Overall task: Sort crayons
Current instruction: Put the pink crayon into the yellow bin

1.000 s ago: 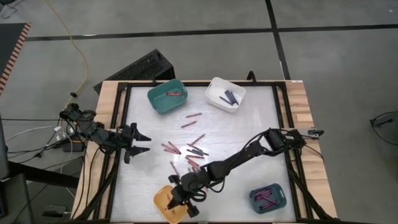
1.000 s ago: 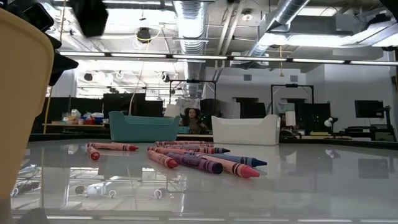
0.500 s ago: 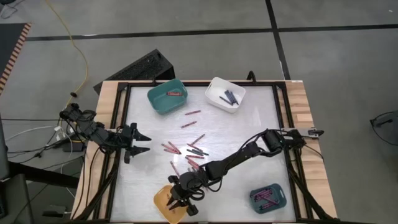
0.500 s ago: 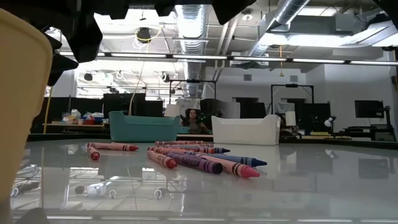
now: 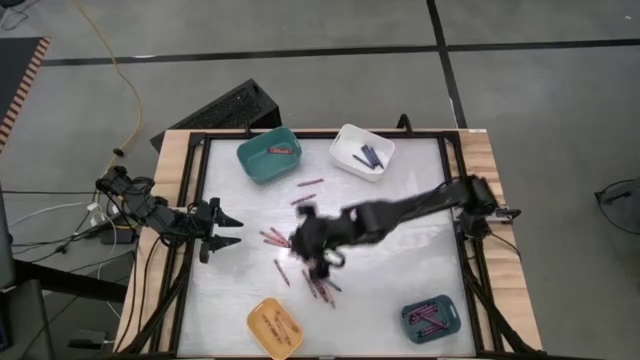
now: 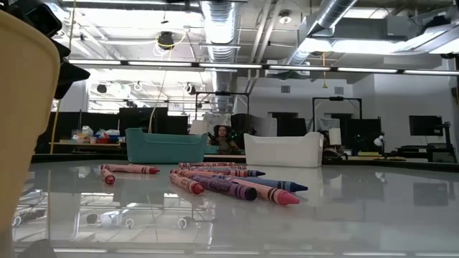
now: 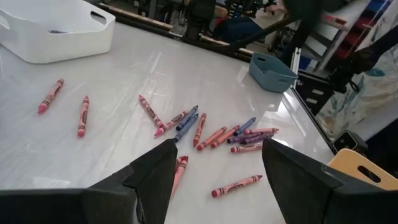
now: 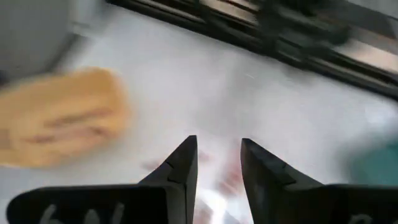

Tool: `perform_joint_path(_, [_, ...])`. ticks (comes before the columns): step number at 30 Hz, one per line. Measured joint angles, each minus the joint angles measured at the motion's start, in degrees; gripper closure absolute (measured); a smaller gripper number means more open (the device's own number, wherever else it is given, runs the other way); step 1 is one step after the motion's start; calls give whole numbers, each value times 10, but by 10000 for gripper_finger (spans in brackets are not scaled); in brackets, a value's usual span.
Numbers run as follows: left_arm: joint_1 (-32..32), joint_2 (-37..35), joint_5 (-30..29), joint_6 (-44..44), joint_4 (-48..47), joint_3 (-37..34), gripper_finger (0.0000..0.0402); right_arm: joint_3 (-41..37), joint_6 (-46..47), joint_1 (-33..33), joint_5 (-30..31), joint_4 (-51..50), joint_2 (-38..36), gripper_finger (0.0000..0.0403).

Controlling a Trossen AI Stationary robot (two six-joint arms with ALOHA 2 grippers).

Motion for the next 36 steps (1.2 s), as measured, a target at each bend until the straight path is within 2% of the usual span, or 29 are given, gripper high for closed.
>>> perform_joint_path(3, [0, 0, 0, 1, -1, 0, 174, 0, 6, -38, 54, -66, -40, 285])
perform_joint_path(6, [0, 0, -1, 3, -7, 0, 174, 0, 0, -80, 58, -114, -46, 285])
perform_joint_path(11, [0, 0, 1, 0, -13, 0, 174, -2, -65, -147, 22, -161, -3, 285])
perform_joint_path(20, [0, 0, 20, 0, -18, 0, 174, -2, -140, -259, -45, -151, 102, 285])
perform_joint_path(25, [0, 0, 19, 0, -25, 0, 174, -2, -167, -298, -60, -150, 144, 285])
perform_joint_path(36, [0, 0, 11, 5, -25, 0, 174, -1, -217, -338, -86, -137, 177, 285])
